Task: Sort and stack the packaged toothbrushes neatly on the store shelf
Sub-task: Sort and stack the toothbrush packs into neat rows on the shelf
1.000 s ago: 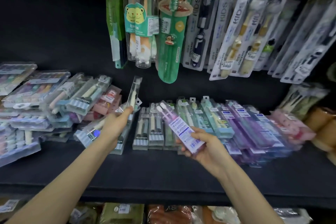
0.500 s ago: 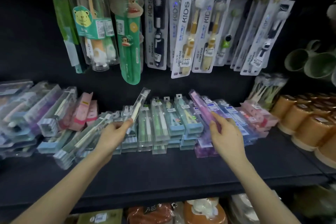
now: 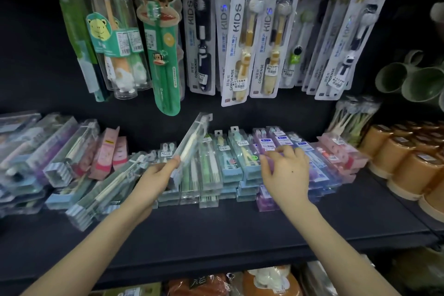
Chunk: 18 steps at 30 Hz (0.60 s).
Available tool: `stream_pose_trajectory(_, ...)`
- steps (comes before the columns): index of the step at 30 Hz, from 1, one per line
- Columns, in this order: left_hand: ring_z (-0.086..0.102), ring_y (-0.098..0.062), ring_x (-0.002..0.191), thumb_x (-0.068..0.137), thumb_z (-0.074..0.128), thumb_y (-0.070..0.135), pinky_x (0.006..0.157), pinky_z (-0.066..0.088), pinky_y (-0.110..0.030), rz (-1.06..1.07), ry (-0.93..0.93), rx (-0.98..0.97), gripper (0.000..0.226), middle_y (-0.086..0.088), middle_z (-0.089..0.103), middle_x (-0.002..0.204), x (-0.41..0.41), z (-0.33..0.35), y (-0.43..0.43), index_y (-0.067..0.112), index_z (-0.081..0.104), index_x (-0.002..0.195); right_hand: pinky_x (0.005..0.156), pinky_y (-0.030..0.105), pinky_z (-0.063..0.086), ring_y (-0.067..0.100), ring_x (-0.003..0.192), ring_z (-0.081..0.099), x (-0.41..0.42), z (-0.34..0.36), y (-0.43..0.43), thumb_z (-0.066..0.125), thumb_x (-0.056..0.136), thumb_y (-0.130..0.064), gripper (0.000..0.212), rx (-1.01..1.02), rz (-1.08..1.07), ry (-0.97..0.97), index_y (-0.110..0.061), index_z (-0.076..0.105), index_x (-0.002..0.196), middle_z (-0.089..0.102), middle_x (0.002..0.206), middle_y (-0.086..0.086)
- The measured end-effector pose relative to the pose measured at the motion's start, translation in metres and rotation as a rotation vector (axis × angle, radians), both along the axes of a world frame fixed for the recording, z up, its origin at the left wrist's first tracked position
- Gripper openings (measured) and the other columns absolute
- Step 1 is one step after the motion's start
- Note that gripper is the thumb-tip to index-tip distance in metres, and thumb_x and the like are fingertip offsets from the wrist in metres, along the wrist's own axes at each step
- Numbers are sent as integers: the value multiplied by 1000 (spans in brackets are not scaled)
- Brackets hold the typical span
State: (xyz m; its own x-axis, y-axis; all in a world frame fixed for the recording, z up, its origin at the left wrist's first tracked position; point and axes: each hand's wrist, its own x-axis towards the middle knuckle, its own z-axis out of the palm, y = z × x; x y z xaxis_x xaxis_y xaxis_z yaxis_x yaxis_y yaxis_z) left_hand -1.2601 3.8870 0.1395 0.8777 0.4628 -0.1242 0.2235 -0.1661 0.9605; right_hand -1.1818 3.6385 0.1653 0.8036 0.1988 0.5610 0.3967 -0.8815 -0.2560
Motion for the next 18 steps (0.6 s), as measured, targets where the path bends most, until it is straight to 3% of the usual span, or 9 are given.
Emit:
stream_pose_trajectory(2, 65, -17, 95, 69, 63, 68, 91, 49, -38, -99, -50, -246, 52, -6, 69, 90, -4, 2, -3, 27, 68, 101, 83, 38, 47, 25, 89, 58, -15, 6, 14, 59, 93, -23, 23, 196, 152, 60, -6, 74, 97, 69, 93, 8)
stream_pose_trajectory(4, 68, -15, 82, 58, 67, 65, 77, 56, -32, -208, -85, -399, 54, -8, 72, 89, -8, 6, -11, 26, 77, 93, 81, 27, 50, 8, 85, 59, -30, 9, 30, 58, 94, -30, 28, 392, 279, 283, -10, 70, 109, 66, 90, -7)
stream_pose_trajectory(6, 69, -15, 80, 64, 66, 59, 74, 56, -30, -284, -88, -434, 41, -5, 73, 91, -12, 10, -24, 29, 78, 89, 77, 14, 47, -4, 85, 59, -40, 12, 44, 58, 92, -40, 41, 581, 337, 559, -13, 63, 122, 63, 91, -16)
stream_pose_trajectory(8, 70, -16, 84, 76, 61, 51, 73, 54, -31, -323, -94, -465, 41, -7, 73, 95, -15, 11, -34, 18, 77, 95, 77, 15, 48, -3, 87, 63, -44, 14, 54, 61, 89, -45, 52, 759, 380, 753, -15, 55, 131, 67, 92, -14)
stream_pose_trajectory(11, 68, -25, 99, 88, 53, 39, 74, 56, -31, -384, -103, -513, 43, -13, 70, 109, -20, 17, -44, 9, 67, 115, 72, 16, 48, -5, 81, 63, -48, 14, 60, 69, 84, -43, 62, 848, 384, 809, -19, 48, 137, 67, 90, -11)
stream_pose_trajectory(13, 65, -26, 107, 90, 51, 35, 79, 57, -35, -410, -117, -497, 41, -7, 68, 118, -22, 21, -49, 13, 62, 123, 71, 18, 49, -1, 82, 63, -50, 12, 60, 73, 81, -41, 59, 839, 371, 804, -27, 48, 133, 67, 93, -7)
stream_pose_trajectory(16, 59, -14, 116, 89, 54, 35, 81, 57, -37, -437, -124, -467, 41, 9, 64, 125, -24, 23, -55, 20, 61, 126, 64, 19, 53, 8, 78, 69, -51, 10, 56, 74, 82, -33, 28, 913, 396, 843, -27, 67, 109, 72, 89, 5)
stream_pose_trajectory(18, 55, -4, 117, 88, 57, 39, 83, 56, -32, -466, -116, -325, 39, 18, 60, 125, -25, 22, -56, 29, 61, 126, 60, 19, 53, 11, 76, 70, -50, 8, 52, 73, 82, -24, 16, 940, 404, 851, -27, 71, 97, 74, 86, 6)
